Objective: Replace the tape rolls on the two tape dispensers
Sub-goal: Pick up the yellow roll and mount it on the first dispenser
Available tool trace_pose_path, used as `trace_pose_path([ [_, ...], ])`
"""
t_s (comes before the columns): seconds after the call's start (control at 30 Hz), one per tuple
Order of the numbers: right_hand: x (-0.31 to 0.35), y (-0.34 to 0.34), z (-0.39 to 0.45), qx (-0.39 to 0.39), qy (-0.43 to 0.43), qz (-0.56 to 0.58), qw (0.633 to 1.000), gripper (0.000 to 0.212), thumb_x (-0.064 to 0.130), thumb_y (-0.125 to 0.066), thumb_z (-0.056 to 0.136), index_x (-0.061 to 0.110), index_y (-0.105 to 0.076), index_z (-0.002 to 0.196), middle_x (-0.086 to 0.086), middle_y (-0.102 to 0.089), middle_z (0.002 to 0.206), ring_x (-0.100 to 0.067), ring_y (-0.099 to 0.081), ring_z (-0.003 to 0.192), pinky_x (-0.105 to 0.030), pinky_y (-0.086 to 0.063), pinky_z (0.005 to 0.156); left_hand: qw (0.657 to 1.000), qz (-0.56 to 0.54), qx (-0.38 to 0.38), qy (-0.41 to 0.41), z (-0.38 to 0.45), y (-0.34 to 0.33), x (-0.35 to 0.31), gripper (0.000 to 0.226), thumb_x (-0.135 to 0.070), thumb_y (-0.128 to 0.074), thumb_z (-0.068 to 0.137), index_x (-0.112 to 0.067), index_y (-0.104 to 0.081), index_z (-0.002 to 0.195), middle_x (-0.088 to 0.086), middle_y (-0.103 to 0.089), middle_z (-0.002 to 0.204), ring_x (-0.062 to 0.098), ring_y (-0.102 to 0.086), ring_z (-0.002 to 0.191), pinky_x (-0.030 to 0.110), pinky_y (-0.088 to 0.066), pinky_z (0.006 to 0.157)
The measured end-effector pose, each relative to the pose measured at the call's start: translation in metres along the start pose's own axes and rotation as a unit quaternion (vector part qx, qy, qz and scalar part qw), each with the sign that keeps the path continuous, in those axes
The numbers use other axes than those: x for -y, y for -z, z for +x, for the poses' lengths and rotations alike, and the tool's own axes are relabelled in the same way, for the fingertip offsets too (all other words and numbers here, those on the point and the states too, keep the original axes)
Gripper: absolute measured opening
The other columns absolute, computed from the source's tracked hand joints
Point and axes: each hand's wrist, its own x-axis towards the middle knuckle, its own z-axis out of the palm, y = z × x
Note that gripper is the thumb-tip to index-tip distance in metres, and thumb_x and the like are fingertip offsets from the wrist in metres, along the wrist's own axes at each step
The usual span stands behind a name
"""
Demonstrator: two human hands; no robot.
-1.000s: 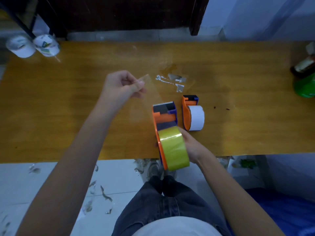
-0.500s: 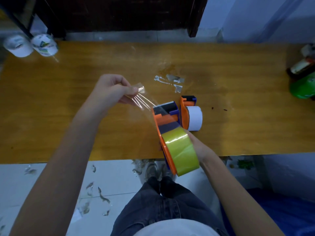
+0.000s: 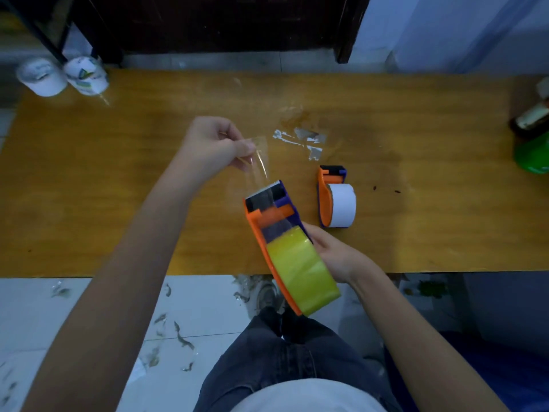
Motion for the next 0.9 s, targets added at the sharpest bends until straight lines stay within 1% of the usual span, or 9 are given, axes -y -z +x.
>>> trace_pose_path([
  [0.1,-0.001,0.004,-0.005,-0.008,0.006,0.036,0.999,0.038,-0.014,-0.044,0.088,0.023,-0.050,0.089,0.011,-0.064,0.059,0.012,-0.058,0.051,-0.007,-0.045,0.050,1.000,-0.010,0.000,-0.006,0.003,-0.002,0.000,0.014,0.000,-0.065,0.083,0.000,-0.057,0.072,0.013,-0.067,0.072,0.012,-0.067,0.057,0.023,-0.057,0.057],
  [0.17,-0.004,0.007,-0.008,-0.013,-0.008,0.070,0.997,0.037,-0.013,-0.042,0.089,0.023,-0.049,0.087,0.014,-0.064,0.050,0.009,-0.057,0.045,-0.009,-0.045,0.046,1.000,-0.020,-0.008,0.003,0.003,0.001,0.003,0.014,0.001,-0.064,0.084,0.000,-0.056,0.073,0.013,-0.066,0.072,0.008,-0.066,0.053,0.019,-0.055,0.052],
  [0.3,-0.008,0.008,-0.007,-0.006,-0.003,0.041,0.999,0.035,-0.010,-0.045,0.088,0.024,-0.051,0.091,0.020,-0.066,0.057,0.007,-0.061,0.053,-0.010,-0.048,0.052,1.000,0.002,-0.004,0.017,0.004,0.005,0.013,0.021,-0.002,-0.064,0.085,-0.007,-0.053,0.067,0.011,-0.065,0.068,0.009,-0.065,0.046,0.025,-0.057,0.053],
  [0.4,-0.009,0.012,-0.006,-0.021,-0.009,0.057,0.998,0.038,-0.012,-0.044,0.088,0.026,-0.050,0.089,0.021,-0.066,0.054,0.008,-0.061,0.051,-0.009,-0.047,0.050,0.999,0.029,-0.020,0.028,0.005,0.010,0.016,0.021,-0.006,-0.064,0.086,-0.010,-0.053,0.068,0.008,-0.065,0.067,0.014,-0.064,0.048,0.030,-0.056,0.058],
  [0.57,-0.002,0.013,-0.001,0.006,-0.009,0.048,0.999,0.034,-0.013,-0.042,0.089,0.020,-0.051,0.089,0.018,-0.066,0.055,0.007,-0.060,0.052,-0.010,-0.047,0.051,0.999,0.043,-0.026,0.015,0.002,0.022,0.019,0.019,-0.009,-0.063,0.088,-0.011,-0.052,0.072,0.009,-0.064,0.070,0.010,-0.061,0.051,0.019,-0.054,0.050],
  [0.7,-0.001,0.012,0.005,0.033,-0.017,0.063,0.997,0.057,-0.013,-0.035,0.090,0.030,-0.064,0.067,0.015,-0.061,0.043,0.007,-0.056,0.042,-0.008,-0.044,0.046,0.999,0.015,-0.045,-0.010,0.003,0.027,0.019,0.020,-0.011,-0.063,0.088,-0.014,-0.052,0.071,0.006,-0.065,0.070,0.004,-0.062,0.047,0.019,-0.053,0.049],
  [0.73,-0.001,0.011,0.007,0.042,-0.013,0.051,0.998,0.056,-0.013,-0.037,0.090,0.031,-0.065,0.069,0.016,-0.062,0.046,0.007,-0.057,0.045,-0.009,-0.045,0.048,0.999,0.014,-0.048,-0.010,0.003,0.026,0.018,0.021,-0.010,-0.062,0.088,-0.014,-0.052,0.071,0.006,-0.065,0.070,0.002,-0.062,0.046,0.017,-0.052,0.048],
  [0.83,-0.003,0.010,0.009,0.040,0.003,0.002,0.999,0.030,-0.011,-0.047,0.088,0.018,-0.054,0.092,0.018,-0.067,0.063,0.006,-0.061,0.059,-0.012,-0.048,0.057,0.998,0.038,-0.044,-0.011,0.005,0.018,0.017,0.020,-0.009,-0.062,0.089,-0.014,-0.052,0.072,0.007,-0.065,0.072,0.000,-0.063,0.051,0.016,-0.052,0.049],
  [0.9,-0.001,0.009,0.011,0.042,0.006,-0.024,0.999,0.032,-0.011,-0.049,0.088,0.018,-0.055,0.098,0.020,-0.067,0.070,0.005,-0.062,0.066,-0.014,-0.049,0.062,0.997,0.065,-0.032,-0.012,0.009,0.011,0.018,0.018,-0.011,-0.062,0.088,-0.015,-0.052,0.074,0.005,-0.067,0.074,0.011,-0.069,0.065,0.029,-0.059,0.061],
])
